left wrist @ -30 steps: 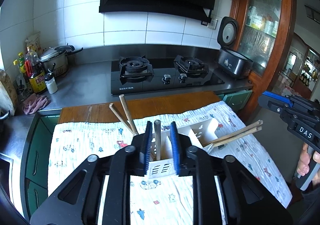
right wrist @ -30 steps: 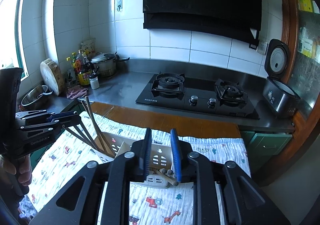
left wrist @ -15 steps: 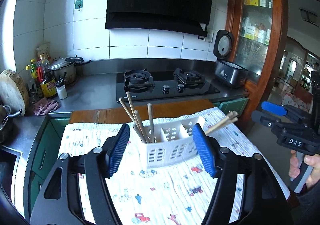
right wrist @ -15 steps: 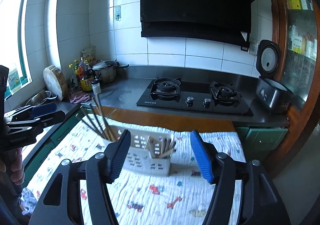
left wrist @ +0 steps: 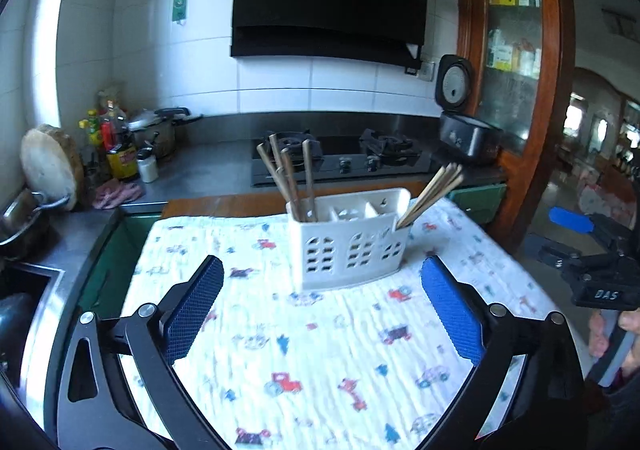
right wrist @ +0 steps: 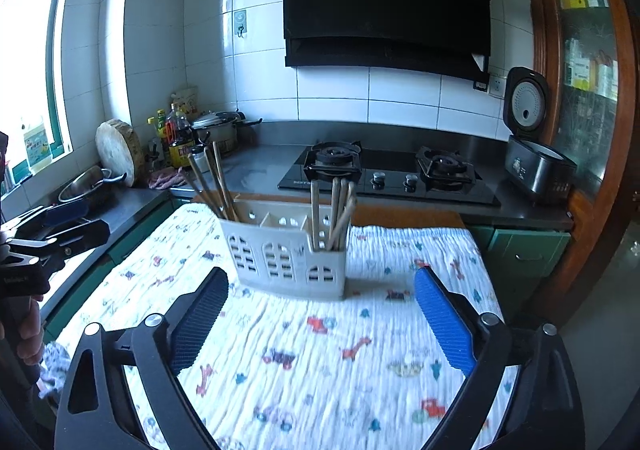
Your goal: Organize utensils
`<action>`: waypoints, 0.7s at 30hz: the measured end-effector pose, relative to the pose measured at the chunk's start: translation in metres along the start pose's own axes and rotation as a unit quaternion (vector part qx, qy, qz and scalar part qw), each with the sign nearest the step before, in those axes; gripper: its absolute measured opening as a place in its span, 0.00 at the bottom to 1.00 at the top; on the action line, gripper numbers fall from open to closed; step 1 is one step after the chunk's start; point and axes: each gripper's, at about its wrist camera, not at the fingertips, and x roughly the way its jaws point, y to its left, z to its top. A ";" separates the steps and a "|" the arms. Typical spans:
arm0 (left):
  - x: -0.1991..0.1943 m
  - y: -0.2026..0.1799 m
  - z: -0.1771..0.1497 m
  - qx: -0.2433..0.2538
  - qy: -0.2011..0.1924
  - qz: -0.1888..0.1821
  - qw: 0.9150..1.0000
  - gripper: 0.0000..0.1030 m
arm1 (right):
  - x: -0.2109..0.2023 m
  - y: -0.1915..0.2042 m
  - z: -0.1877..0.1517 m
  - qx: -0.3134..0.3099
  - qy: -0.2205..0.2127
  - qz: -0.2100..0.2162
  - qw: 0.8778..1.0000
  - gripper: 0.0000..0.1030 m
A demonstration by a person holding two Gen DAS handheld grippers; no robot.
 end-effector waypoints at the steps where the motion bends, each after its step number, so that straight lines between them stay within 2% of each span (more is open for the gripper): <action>1: -0.003 0.000 -0.004 0.003 0.000 0.002 1.000 0.95 | -0.003 0.001 -0.005 0.000 0.000 -0.001 1.000 0.89; 6: -0.018 -0.004 -0.030 0.006 0.003 0.011 1.000 0.95 | -0.013 0.004 -0.032 0.007 0.002 -0.004 1.000 0.91; 14: -0.036 -0.004 -0.067 -0.009 0.010 0.015 1.000 0.95 | -0.032 0.019 -0.068 -0.014 -0.006 -0.049 0.999 0.92; 21: -0.044 0.001 -0.089 -0.014 0.017 0.015 1.000 0.95 | -0.046 0.029 -0.084 -0.004 -0.011 -0.045 0.999 0.93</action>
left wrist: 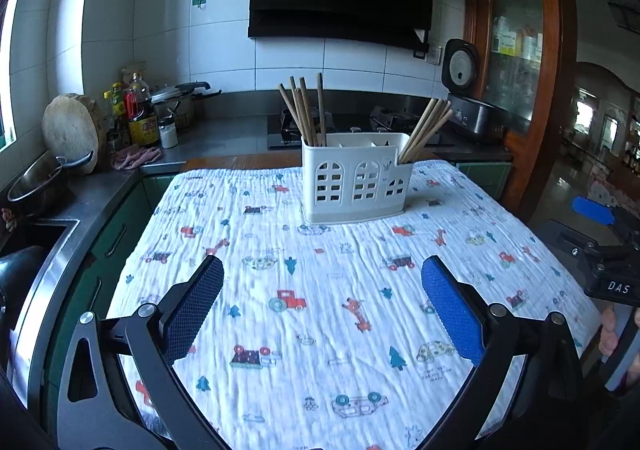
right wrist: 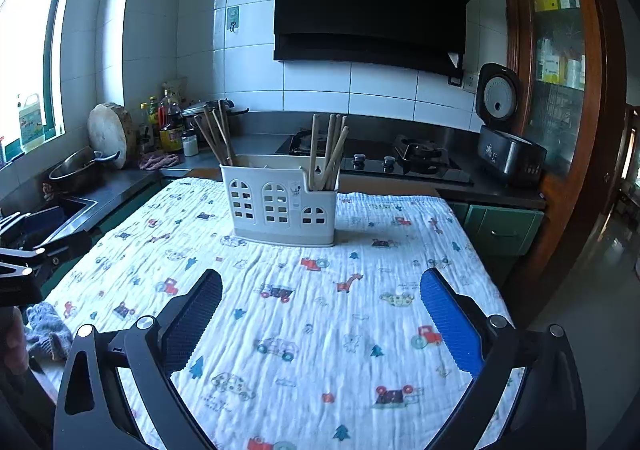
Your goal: Organize utensils
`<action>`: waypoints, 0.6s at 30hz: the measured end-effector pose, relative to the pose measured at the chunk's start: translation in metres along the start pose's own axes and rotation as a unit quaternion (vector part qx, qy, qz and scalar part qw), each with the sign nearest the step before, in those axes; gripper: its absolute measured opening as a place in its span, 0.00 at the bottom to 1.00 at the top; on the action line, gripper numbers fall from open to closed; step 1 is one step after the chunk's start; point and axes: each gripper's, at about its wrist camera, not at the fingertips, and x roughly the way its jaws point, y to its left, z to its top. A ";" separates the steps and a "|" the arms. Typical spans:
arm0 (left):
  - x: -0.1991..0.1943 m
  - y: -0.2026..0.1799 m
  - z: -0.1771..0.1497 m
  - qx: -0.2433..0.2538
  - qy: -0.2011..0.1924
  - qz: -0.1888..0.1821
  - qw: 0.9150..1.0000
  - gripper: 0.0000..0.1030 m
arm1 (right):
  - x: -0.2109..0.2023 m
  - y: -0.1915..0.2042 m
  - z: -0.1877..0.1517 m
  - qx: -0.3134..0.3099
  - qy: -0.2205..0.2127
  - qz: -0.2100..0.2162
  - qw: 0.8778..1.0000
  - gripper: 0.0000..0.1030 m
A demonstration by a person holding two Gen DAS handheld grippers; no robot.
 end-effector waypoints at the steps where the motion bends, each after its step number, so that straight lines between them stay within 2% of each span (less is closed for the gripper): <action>1: 0.000 0.001 -0.001 -0.001 0.001 0.001 1.000 0.95 | -0.002 0.002 -0.002 -0.001 -0.001 -0.005 1.000 0.93; 18: -0.004 0.003 -0.009 0.003 0.005 0.005 1.000 0.95 | -0.007 0.006 -0.010 0.002 0.001 -0.007 1.000 0.93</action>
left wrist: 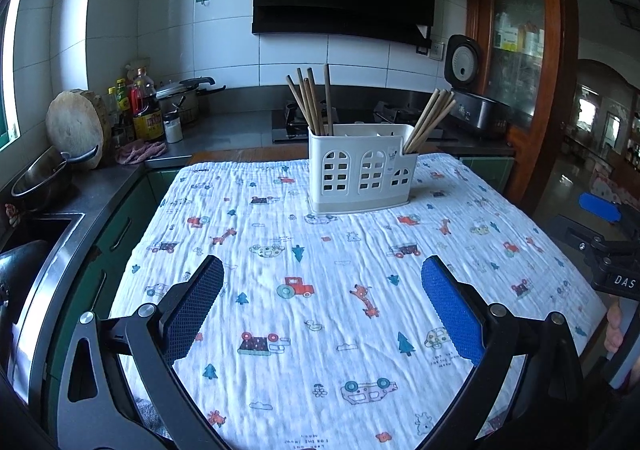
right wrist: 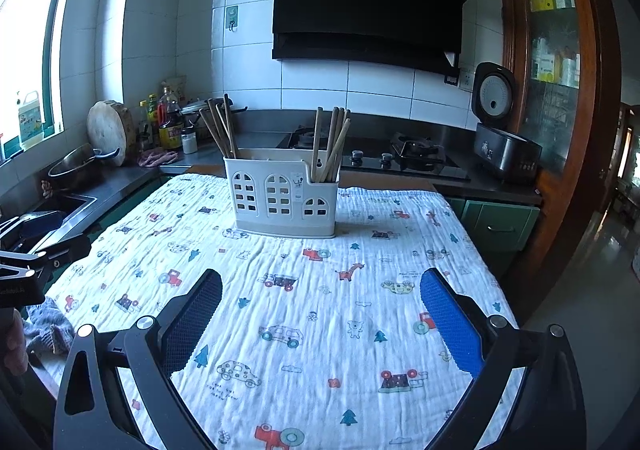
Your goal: Organize utensils
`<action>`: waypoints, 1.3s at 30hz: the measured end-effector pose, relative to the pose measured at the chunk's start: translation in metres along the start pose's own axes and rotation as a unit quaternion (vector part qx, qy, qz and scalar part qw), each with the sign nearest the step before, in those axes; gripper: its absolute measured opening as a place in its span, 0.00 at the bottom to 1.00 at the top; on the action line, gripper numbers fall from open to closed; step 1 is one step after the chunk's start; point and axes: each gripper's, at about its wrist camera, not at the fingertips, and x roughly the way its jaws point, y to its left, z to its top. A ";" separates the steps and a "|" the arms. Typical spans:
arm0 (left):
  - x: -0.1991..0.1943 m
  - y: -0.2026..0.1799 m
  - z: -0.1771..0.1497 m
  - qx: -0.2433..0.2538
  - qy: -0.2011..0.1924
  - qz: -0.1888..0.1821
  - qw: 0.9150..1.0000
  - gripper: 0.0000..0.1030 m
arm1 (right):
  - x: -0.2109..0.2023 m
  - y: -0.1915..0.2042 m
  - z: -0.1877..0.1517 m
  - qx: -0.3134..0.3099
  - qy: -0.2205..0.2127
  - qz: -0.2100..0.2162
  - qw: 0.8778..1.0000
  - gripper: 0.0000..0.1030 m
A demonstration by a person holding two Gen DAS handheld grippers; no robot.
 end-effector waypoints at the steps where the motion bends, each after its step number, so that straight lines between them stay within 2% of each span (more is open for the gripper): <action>1: 0.000 -0.001 0.000 0.001 0.000 -0.001 1.000 0.95 | 0.000 0.000 0.000 0.000 0.001 0.000 1.000 0.93; 39: -0.007 -0.002 0.000 0.002 -0.006 -0.010 1.000 0.95 | 0.000 0.005 -0.002 -0.003 0.002 0.009 1.000 0.93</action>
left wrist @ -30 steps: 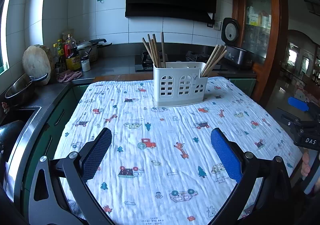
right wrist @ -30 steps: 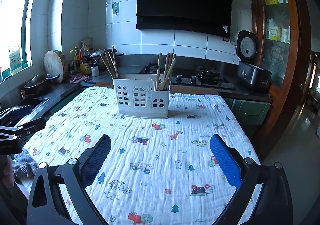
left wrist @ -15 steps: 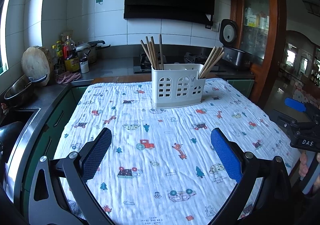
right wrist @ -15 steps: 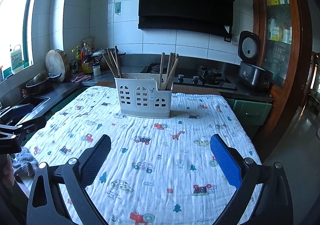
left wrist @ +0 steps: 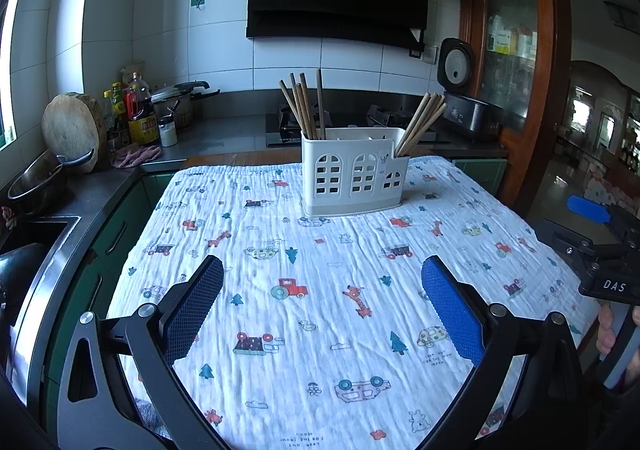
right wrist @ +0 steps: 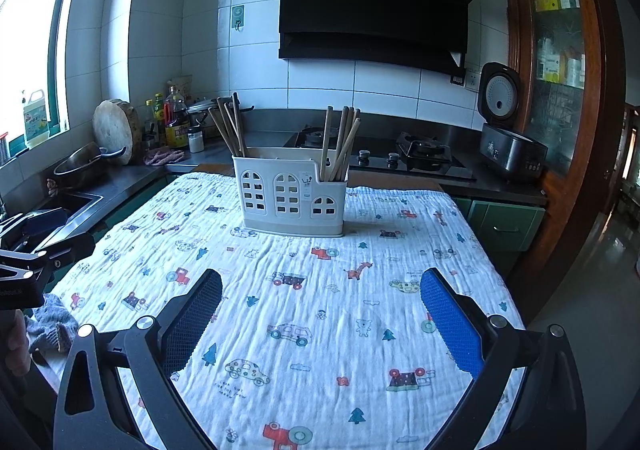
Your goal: Organize utensils
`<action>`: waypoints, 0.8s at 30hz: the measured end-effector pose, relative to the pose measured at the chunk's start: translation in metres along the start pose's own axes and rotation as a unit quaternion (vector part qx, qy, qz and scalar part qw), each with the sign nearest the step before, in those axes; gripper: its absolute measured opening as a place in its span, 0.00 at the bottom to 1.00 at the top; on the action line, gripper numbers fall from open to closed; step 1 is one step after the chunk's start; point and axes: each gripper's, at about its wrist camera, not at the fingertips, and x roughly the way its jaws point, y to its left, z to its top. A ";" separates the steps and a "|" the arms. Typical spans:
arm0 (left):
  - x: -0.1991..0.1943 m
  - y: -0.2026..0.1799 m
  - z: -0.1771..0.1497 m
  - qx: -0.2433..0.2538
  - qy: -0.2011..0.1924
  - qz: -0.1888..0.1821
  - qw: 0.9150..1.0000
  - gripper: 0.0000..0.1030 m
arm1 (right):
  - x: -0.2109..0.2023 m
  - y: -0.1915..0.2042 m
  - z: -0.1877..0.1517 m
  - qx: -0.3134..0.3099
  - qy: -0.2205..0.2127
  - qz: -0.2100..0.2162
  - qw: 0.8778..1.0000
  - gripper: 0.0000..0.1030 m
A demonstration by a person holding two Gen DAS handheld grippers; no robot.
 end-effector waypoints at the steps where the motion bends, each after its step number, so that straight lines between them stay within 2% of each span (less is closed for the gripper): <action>1: 0.000 0.000 0.000 -0.001 0.000 0.000 1.000 0.95 | 0.000 0.001 0.000 0.000 0.000 0.001 1.000 0.93; 24: 0.001 0.002 -0.001 -0.002 0.001 -0.002 1.000 0.95 | 0.000 0.001 0.001 0.001 0.000 0.004 1.000 0.93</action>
